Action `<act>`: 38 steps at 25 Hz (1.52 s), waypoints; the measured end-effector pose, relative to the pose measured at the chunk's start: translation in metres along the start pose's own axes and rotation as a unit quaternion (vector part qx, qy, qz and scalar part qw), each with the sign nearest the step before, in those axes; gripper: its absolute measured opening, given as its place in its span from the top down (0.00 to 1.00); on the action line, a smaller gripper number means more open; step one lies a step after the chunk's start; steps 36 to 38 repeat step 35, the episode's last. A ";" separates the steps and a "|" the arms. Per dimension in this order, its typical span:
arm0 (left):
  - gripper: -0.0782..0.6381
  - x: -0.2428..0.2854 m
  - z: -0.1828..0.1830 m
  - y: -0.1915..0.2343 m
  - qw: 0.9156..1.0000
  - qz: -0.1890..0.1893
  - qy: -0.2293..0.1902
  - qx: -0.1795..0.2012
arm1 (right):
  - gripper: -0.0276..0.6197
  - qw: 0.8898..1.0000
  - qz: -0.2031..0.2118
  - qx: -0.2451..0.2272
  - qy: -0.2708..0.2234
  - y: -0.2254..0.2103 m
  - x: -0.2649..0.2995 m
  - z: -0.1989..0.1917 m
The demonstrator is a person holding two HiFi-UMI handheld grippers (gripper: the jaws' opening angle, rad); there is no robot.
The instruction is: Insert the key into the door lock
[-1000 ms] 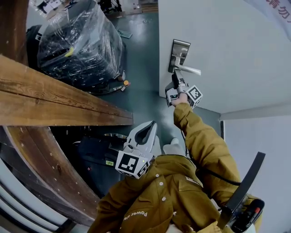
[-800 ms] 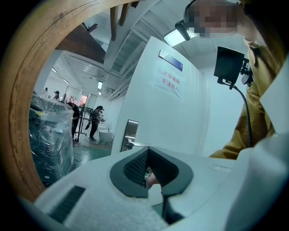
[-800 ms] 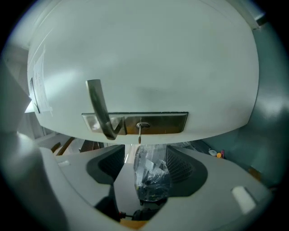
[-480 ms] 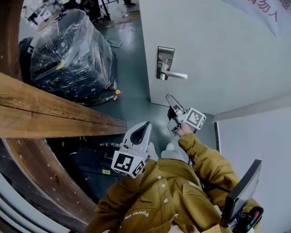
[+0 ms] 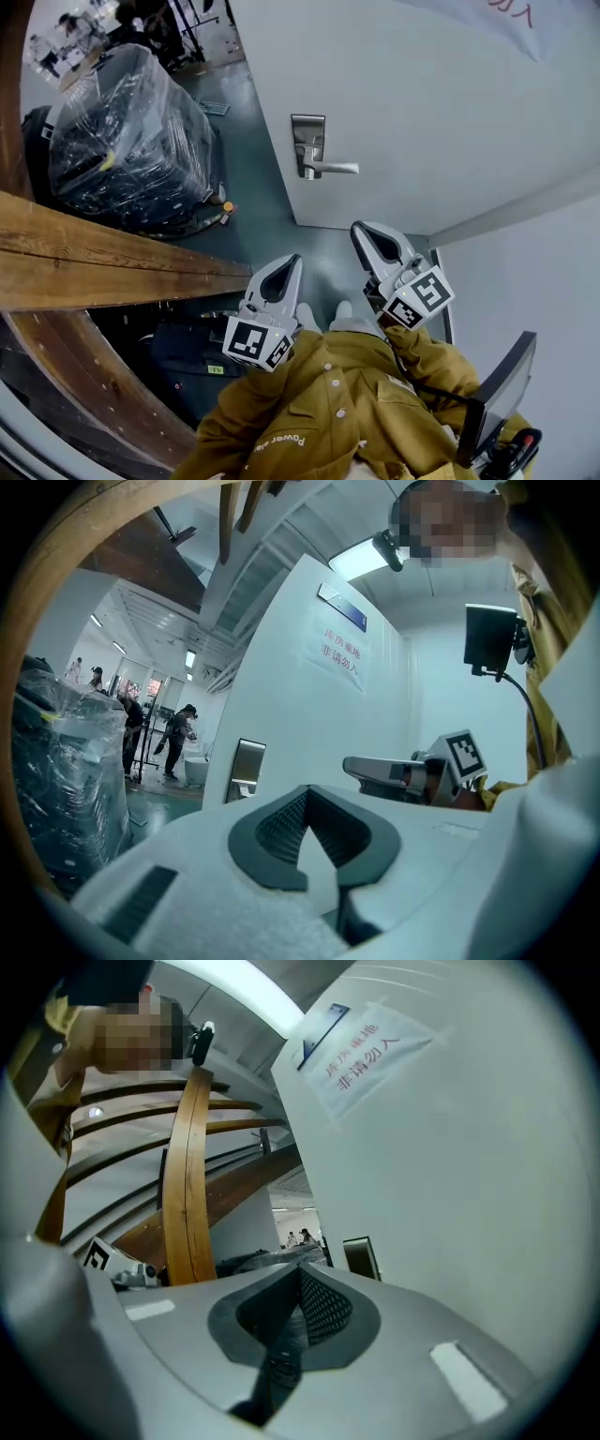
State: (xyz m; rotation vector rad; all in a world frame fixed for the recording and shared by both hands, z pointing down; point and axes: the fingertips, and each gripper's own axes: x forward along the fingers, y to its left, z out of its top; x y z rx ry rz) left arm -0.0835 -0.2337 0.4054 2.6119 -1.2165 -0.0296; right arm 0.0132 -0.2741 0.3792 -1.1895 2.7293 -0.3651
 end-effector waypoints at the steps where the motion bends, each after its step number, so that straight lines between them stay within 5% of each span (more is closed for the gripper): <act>1: 0.89 0.001 0.001 -0.002 1.000 -0.002 0.000 0.003 | 0.95 1.000 -0.011 -0.017 0.004 0.000 -0.006 0.000; 10: 0.89 0.000 -0.007 -0.016 1.000 -0.013 0.006 0.015 | 0.95 0.993 -0.067 -0.089 0.040 0.002 -0.031 -0.018; 38: 0.89 0.002 -0.007 -0.025 1.000 -0.019 0.004 0.011 | 0.95 0.993 -0.065 -0.087 0.048 0.010 -0.036 -0.020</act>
